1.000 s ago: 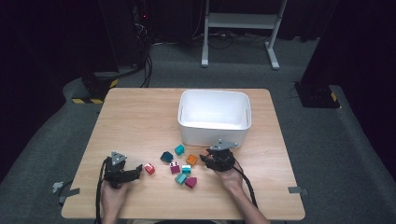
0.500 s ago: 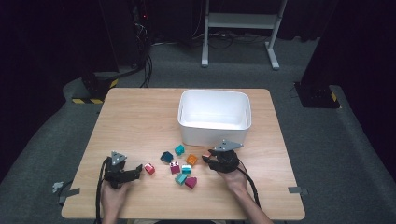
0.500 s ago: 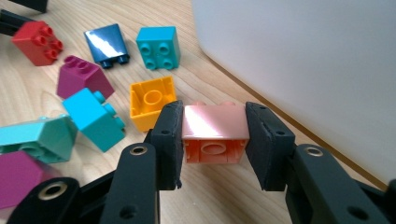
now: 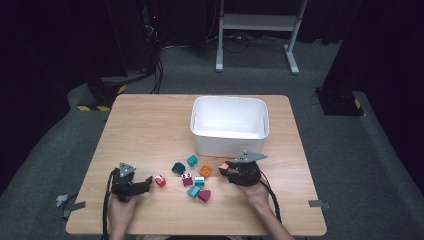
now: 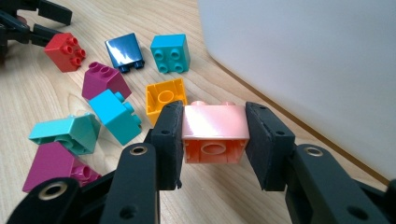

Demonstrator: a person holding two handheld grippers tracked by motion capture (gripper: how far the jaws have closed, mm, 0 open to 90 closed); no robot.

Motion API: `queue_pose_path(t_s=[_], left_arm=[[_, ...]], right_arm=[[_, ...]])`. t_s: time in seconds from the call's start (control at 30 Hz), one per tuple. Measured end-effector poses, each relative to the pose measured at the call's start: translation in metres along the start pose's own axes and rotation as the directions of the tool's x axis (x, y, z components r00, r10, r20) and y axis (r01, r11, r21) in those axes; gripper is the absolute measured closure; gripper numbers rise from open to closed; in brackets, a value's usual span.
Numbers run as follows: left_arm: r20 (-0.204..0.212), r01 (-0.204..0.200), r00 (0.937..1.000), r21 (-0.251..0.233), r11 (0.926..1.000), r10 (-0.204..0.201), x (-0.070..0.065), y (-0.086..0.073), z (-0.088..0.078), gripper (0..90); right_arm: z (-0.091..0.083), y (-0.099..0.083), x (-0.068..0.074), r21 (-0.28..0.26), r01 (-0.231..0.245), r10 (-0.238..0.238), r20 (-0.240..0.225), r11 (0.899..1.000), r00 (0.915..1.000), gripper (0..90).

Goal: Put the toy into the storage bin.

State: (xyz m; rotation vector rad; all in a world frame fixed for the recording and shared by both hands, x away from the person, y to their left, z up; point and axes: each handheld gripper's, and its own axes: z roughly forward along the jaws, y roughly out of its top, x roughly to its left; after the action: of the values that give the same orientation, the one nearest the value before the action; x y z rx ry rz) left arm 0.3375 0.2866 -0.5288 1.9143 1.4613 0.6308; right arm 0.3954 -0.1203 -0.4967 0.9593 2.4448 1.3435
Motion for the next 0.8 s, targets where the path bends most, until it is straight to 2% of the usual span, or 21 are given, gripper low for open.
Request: queue_pose_path(t_s=[0.8], left_arm=[[0.0, 0.001, 1.0, 0.0, 1.0, -0.001, 0.0, 0.0, 0.0, 15.2]], right_arm=[[-0.013, 0.002, -0.001, 0.007, 0.014, -0.014, -0.029, 1.0, 0.9995, 59.0]])
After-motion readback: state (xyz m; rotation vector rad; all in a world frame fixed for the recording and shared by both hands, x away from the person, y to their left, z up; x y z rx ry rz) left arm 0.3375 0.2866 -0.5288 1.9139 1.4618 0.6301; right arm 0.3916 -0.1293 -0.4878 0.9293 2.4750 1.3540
